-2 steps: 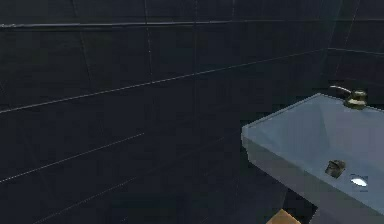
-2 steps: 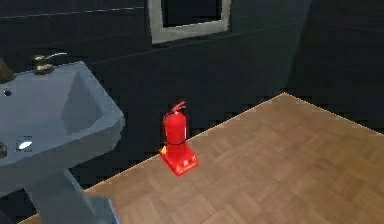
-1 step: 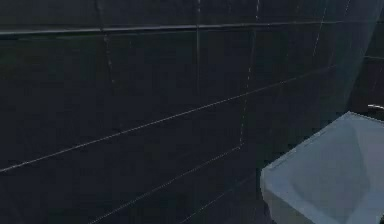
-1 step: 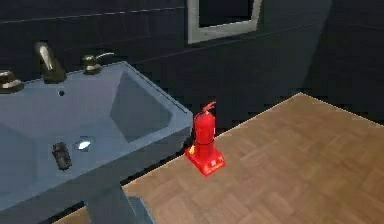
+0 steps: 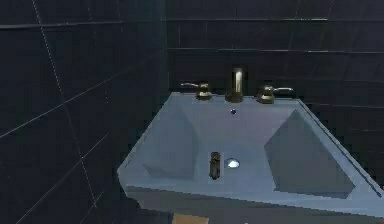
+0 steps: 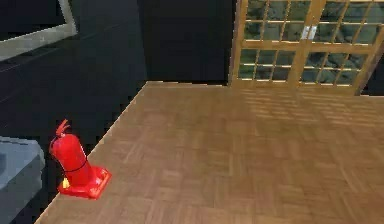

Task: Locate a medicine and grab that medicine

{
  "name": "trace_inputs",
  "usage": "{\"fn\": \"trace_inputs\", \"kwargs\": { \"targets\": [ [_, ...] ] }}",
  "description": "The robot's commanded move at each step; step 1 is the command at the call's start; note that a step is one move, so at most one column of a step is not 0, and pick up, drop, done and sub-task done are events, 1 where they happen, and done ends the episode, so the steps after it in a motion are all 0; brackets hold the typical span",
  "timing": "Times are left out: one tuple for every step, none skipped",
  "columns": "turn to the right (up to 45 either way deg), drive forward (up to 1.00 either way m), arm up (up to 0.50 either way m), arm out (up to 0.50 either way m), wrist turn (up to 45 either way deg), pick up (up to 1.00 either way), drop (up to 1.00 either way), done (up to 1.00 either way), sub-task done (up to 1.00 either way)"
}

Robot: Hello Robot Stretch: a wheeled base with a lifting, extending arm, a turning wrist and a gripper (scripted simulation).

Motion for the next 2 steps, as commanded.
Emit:
{"fn": "trace_inputs", "kwargs": {
  "targets": [
    [45.0,0.0,0.0,0.0,0.0,0.0,0.0,0.0,0.0],
    [45.0,0.0,0.0,0.0,0.0,0.0,0.0,0.0,0.0]
  ]
}}
